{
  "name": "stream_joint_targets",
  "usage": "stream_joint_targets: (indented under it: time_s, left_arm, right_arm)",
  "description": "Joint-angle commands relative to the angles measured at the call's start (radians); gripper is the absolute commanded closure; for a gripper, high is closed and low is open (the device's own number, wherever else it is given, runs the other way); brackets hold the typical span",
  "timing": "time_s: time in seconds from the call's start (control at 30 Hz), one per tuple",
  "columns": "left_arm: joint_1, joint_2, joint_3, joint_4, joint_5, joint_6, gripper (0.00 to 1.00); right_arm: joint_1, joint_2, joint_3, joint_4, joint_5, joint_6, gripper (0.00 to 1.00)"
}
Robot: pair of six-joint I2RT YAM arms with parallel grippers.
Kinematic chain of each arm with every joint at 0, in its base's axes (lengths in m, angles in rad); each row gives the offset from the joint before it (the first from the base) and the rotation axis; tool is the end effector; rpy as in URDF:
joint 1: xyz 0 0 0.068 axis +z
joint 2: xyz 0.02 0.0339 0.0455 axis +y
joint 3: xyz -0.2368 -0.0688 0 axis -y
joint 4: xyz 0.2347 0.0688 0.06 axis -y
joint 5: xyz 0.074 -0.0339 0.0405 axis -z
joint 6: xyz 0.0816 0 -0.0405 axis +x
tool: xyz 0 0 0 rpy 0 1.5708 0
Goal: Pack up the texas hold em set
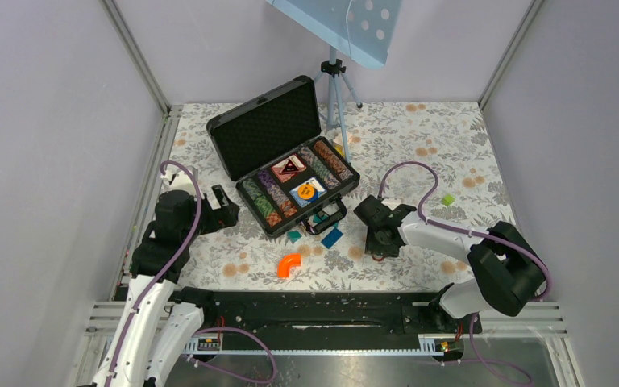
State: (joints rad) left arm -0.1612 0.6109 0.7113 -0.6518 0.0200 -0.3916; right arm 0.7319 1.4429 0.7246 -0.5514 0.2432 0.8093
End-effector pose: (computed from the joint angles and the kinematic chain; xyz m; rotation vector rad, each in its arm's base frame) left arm 0.1834 -0.0315 0.2510 -0.2343 2.1290 -0.3473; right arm 0.2002 0.1534 0.0928 0.1578 2.7536 0.0496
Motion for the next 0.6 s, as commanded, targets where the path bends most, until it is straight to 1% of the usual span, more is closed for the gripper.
stream_joint_targets:
  time_s: [0.0,0.33,0.57]
  left_arm:
    - [-0.004,-0.001,-0.001,0.054,0.02,0.011,0.06]
    - [-0.007,0.007,0.001,0.056,0.025,0.011,0.06]
    - [-0.007,0.012,0.004,0.06,0.049,0.013,0.06]
  right_arm:
    - [0.028,0.047,-0.022,-0.027,-0.03,0.04,0.56]
    - [0.049,-0.033,0.014,-0.025,-0.006,0.019,0.55]
    - [0.058,-0.029,0.049,-0.023,-0.006,-0.031,0.55]
